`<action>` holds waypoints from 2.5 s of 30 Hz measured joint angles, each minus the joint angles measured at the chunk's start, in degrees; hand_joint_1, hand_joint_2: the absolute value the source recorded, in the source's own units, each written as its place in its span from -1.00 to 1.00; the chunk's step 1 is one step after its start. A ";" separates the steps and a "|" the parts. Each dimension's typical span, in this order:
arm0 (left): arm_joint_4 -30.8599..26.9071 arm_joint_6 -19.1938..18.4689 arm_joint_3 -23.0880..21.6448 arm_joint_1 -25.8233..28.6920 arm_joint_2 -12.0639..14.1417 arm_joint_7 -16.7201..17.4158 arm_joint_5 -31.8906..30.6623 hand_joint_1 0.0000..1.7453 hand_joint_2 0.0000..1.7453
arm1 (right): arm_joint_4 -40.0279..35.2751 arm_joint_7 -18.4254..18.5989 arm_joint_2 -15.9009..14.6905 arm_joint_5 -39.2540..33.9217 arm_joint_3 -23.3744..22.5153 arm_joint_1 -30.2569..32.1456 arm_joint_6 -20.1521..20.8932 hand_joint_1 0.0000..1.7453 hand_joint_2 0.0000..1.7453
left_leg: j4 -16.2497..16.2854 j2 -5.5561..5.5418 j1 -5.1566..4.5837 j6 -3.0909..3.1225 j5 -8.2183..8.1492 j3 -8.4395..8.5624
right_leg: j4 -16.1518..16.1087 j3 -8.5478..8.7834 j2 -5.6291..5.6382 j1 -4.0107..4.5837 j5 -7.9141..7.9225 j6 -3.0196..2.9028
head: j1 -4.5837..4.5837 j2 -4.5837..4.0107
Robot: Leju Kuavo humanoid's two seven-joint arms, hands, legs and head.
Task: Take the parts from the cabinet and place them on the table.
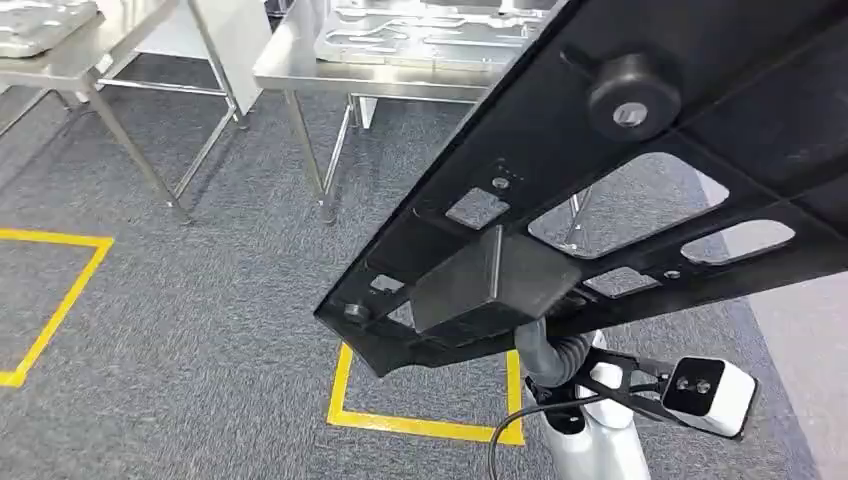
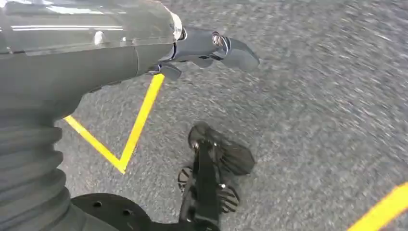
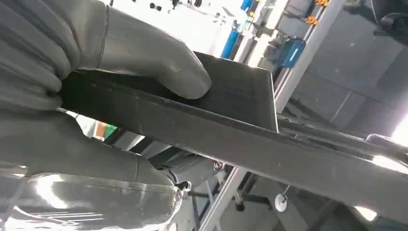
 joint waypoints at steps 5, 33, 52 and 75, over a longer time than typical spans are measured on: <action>-0.04 0.39 0.07 -0.53 -0.11 -0.70 0.20 -1.00 1.00 | 0.13 -0.07 -0.02 -0.18 -0.28 -0.45 -0.61 1.00 1.00 | -0.64 2.89 0.14 1.69 0.59 0.31 | 2.11 -1.47 -3.51 0.12 -1.39 1.76 | 0.04 0.00; -0.04 -1.46 0.96 -0.02 0.00 -0.83 1.38 -1.00 1.00 | 1.14 -0.02 0.33 -0.13 -0.96 -0.22 0.57 1.00 1.00 | -0.24 4.47 -0.72 1.20 -0.28 -0.03 | -0.95 0.66 -5.40 0.12 -0.50 0.92 | 0.00 0.00; -0.04 -1.81 0.94 -0.47 -0.04 -1.01 1.09 -1.00 1.00 | 0.48 -0.07 0.85 -0.02 -2.38 0.26 1.07 1.00 1.00 | 6.19 4.91 -0.25 -0.39 -8.27 3.02 | -1.10 0.20 -6.51 -0.34 0.17 -0.82 | -0.02 0.00; -0.04 -1.59 0.96 0.61 0.28 -1.18 1.42 -1.00 1.00 | 0.68 -0.02 1.25 0.24 -3.04 0.44 0.98 1.00 1.00 | -1.89 4.10 -0.65 2.44 -5.38 8.42 | 1.91 -7.03 -6.80 -0.42 3.33 1.68 | 0.02 0.00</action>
